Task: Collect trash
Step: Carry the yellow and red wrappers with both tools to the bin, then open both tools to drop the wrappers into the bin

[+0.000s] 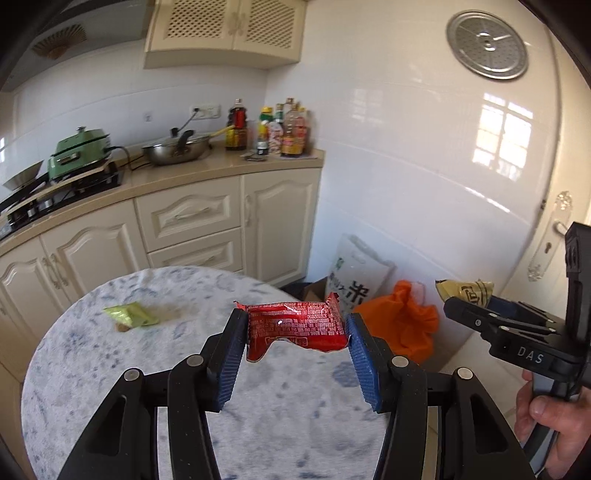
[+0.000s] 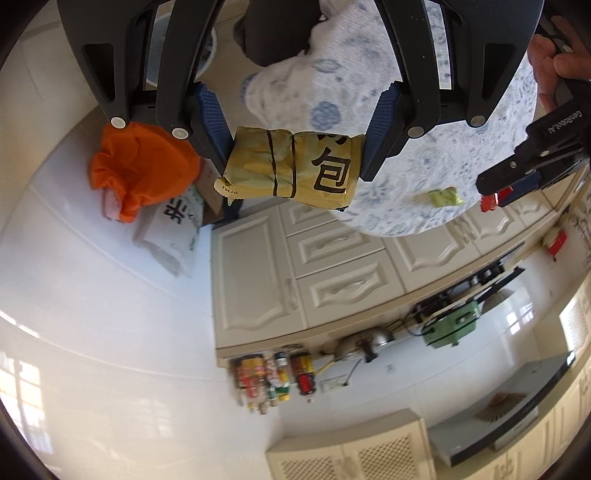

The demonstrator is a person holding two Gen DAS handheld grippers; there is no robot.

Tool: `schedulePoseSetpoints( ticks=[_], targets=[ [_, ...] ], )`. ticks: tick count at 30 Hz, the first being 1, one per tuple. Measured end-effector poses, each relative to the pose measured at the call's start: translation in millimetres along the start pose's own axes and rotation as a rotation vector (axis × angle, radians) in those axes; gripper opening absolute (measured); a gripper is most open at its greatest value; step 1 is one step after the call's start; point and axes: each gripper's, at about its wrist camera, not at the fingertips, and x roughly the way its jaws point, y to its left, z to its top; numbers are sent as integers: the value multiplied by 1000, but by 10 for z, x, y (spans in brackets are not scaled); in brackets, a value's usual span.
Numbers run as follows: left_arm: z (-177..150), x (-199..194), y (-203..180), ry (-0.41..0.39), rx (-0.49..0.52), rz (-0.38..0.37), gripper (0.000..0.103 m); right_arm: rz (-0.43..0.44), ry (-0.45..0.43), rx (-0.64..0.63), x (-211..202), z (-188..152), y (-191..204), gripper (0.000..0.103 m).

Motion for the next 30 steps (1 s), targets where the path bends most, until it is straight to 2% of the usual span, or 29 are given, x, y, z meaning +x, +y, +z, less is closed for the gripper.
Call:
schedulePoseSetpoints(
  ticks=[5,9,13,17,25,30],
  targets=[
    [43,175,-481,20,48,-97,50,-87,-6,78,-216,-133,-542,68],
    [46,466,-911,66,93,-177,50,-159,9,156,-316,-292,-1001,68],
    [-44,855,-1370,141,158,-259,50,-247,46,244,-320,-527,-1536,68],
    [-196,1265,-1793,238,202,-321,50,-292,103,318,-205,-752,-1956,68],
    [-330,1845,-2518,339,269,-368,50,-319,201,410,124,-1106,-2472,68],
    [-197,2332,-2750,392,281,-377,50,-312,248,443,345,-1233,-2634,68]
  ],
)
